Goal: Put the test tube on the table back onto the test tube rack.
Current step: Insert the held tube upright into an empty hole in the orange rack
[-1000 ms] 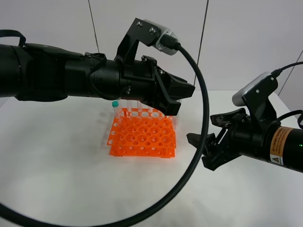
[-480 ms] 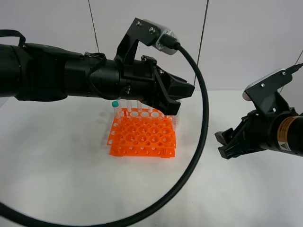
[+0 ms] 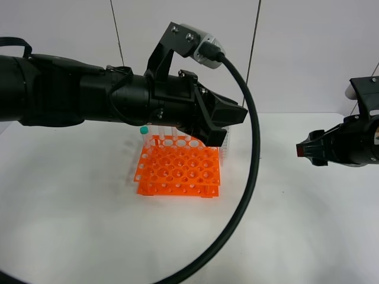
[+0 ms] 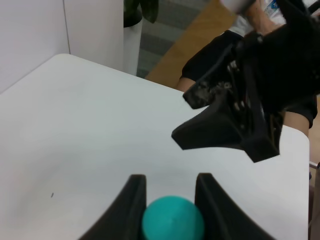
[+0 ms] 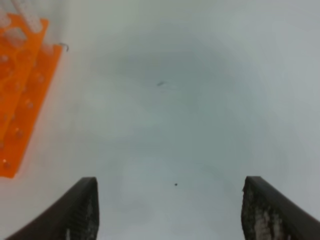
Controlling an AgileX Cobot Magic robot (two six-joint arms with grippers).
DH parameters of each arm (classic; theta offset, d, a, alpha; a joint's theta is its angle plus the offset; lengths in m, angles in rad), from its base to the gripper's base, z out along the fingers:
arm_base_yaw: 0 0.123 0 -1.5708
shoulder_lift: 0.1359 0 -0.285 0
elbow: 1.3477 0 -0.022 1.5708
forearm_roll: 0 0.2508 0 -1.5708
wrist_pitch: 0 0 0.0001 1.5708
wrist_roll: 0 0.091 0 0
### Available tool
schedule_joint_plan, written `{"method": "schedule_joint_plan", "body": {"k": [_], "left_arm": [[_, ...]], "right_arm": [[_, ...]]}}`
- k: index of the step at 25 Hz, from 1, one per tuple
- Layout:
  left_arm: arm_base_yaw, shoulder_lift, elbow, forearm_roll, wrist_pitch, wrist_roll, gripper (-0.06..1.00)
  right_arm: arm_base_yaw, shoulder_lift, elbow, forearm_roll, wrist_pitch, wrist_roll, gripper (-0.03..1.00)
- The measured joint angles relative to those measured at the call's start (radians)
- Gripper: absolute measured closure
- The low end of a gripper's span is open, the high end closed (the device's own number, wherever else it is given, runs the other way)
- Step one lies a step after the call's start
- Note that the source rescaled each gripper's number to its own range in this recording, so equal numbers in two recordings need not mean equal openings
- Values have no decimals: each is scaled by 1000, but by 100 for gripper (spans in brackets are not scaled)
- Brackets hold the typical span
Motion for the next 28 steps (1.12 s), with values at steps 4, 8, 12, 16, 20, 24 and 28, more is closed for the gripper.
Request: {"method": "schedule_joint_plan", "body": {"k": [4, 8, 12, 16, 20, 24, 28], "left_arm": [[0, 0, 0, 0, 0, 20, 94], [0, 0, 0, 0, 0, 26, 94], [0, 0, 0, 0, 0, 27, 94], [0, 0, 0, 0, 1, 29, 94], [0, 0, 0, 0, 1, 30, 94], [0, 0, 0, 0, 2, 30, 94], [0, 0, 0, 0, 2, 30, 94]], "right_arm": [[-73, 72, -49, 241, 44, -260, 16], [-150, 78, -67, 348, 59, -391, 16], [-224, 52, -68, 353, 109, -416, 16], [-285, 1, -68, 337, 129, -418, 16], [-352, -22, -70, 317, 148, -407, 16], [-401, -22, -70, 288, 154, -400, 16], [-421, -22, -70, 267, 153, -386, 16]]}}
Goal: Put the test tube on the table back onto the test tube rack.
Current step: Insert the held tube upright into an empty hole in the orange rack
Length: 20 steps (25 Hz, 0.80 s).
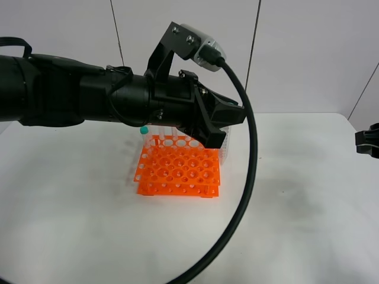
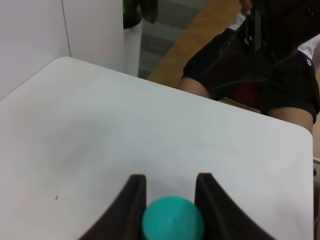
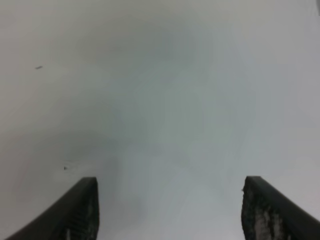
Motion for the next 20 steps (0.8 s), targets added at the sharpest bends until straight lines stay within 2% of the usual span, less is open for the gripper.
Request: {"method": "schedule_joint_plan", "body": {"k": [7, 9, 11, 13, 16, 20], "left_arm": [[0, 0, 0, 0, 0, 1, 94], [0, 0, 0, 0, 0, 1, 94], [0, 0, 0, 0, 0, 1, 94], [0, 0, 0, 0, 0, 1, 94], [0, 0, 0, 0, 2, 1, 94], [0, 0, 0, 0, 2, 1, 94]], "right_arm": [[-2, 0, 0, -1, 9, 13, 16], [-2, 4, -13, -17, 103, 42, 16], [-2, 12, -27, -54, 245, 72, 16], [-2, 14, -28, -72, 331, 101, 16], [-2, 14, -34, -81, 414, 148, 16], [-2, 14, -35, -81, 533, 153, 17]]}}
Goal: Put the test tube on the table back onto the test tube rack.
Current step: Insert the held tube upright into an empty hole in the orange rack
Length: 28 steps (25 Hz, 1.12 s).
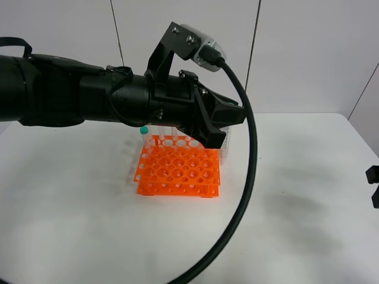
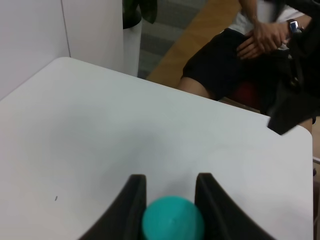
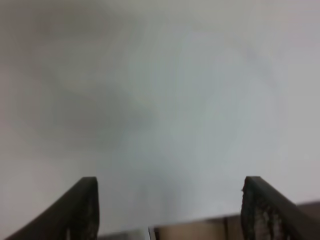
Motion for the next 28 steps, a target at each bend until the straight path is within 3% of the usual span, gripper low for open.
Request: {"method": "schedule_joint_plan", "body": {"k": [5, 10, 16, 20, 28], "left_arm": [[0, 0, 0, 0, 2, 1, 94], [0, 0, 0, 0, 12, 1, 94], [0, 0, 0, 0, 17, 1, 94], [0, 0, 0, 0, 18, 1, 94], [0, 0, 0, 0, 33, 1, 94]], "right_arm": [[0, 0, 0, 40, 139, -51, 17], [0, 0, 0, 93, 143, -61, 17], [0, -24, 0, 77, 143, -61, 17], [0, -121, 0, 40, 143, -43, 17], [0, -353, 59, 81, 144, -31, 17]]}}
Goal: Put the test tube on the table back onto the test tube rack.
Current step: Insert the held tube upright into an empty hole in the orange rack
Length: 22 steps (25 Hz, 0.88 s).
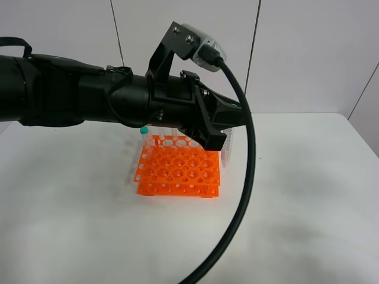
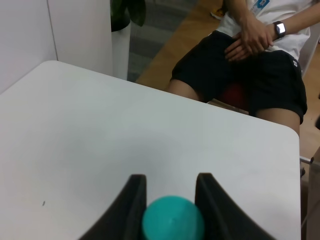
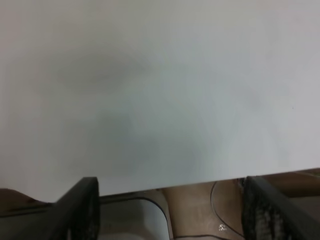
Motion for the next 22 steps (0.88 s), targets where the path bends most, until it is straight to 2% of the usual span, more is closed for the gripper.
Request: {"method": "schedule_joint_plan", "body": {"k": [6, 22], "left_arm": [[0, 0, 0, 0, 0, 0, 94], [0, 0, 0, 0, 5, 0, 94]], "right_arm": [[0, -138, 144, 0, 13, 14, 17], [0, -491, 152, 0, 17, 24, 17]]}}
